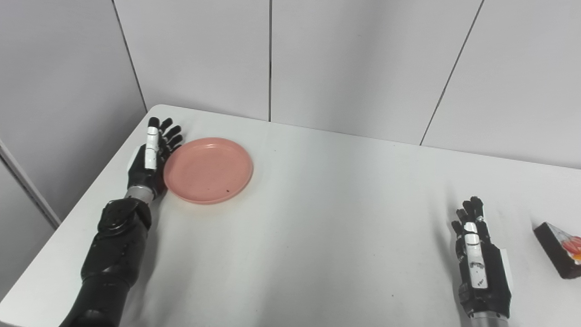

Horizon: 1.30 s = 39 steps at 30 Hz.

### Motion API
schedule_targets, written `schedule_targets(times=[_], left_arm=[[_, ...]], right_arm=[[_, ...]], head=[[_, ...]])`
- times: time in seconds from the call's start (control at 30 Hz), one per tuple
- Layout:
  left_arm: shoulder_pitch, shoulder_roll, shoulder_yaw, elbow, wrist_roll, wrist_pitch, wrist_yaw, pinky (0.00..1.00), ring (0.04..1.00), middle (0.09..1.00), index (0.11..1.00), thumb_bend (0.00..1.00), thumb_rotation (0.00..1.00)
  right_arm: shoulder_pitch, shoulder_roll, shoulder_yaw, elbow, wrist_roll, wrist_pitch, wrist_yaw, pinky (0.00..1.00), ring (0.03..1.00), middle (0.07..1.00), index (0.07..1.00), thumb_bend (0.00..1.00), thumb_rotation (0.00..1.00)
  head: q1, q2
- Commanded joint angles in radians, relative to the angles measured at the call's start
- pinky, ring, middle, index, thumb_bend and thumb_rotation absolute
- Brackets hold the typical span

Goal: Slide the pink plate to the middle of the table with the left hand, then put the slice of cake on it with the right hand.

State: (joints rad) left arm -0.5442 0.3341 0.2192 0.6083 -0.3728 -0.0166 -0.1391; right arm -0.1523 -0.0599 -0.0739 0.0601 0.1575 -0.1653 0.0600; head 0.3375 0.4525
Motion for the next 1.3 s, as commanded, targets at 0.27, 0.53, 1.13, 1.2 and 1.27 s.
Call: schedule_targets(times=[0.27,0.53,1.13,1.2,1.27], left_arm=[[0.023,-0.093,-0.094,-0.100,0.017,0.128,-0.046,0.91,0.918,0.903,0.898,0.89,1.00],[0.051,-0.160,-0.128,-0.178,0.007,0.176,-0.063,0.93,0.939,0.925,0.920,0.88,1.00],[0.176,-0.316,-0.176,-0.333,0.119,0.151,0.008,1.00,0.973,0.960,0.969,0.77,1.00],[0.197,-0.329,-0.180,-0.351,0.133,0.142,0.013,1.00,0.974,0.964,0.967,0.76,1.00],[0.216,-0.340,-0.184,-0.370,0.140,0.133,0.011,0.99,0.973,0.961,0.964,0.76,1.00]], right_arm=[[-0.002,0.013,0.000,0.004,-0.004,-0.021,-0.009,1.00,0.986,0.985,0.991,0.57,0.79],[-0.001,0.010,0.007,-0.004,-0.010,-0.010,-0.005,1.00,0.999,0.996,1.000,0.57,0.82],[0.004,0.031,0.045,-0.010,-0.082,-0.009,-0.023,1.00,0.980,0.989,1.000,0.57,0.83],[0.005,0.036,0.055,-0.015,-0.089,-0.002,-0.022,1.00,0.986,0.997,1.000,0.59,0.84],[0.003,0.042,0.063,-0.018,-0.088,0.003,-0.020,1.00,0.990,1.000,1.000,0.61,0.85]], head=[[-0.006,0.004],[-0.015,0.008],[-0.262,0.080],[-0.309,0.093],[-0.340,0.101]])
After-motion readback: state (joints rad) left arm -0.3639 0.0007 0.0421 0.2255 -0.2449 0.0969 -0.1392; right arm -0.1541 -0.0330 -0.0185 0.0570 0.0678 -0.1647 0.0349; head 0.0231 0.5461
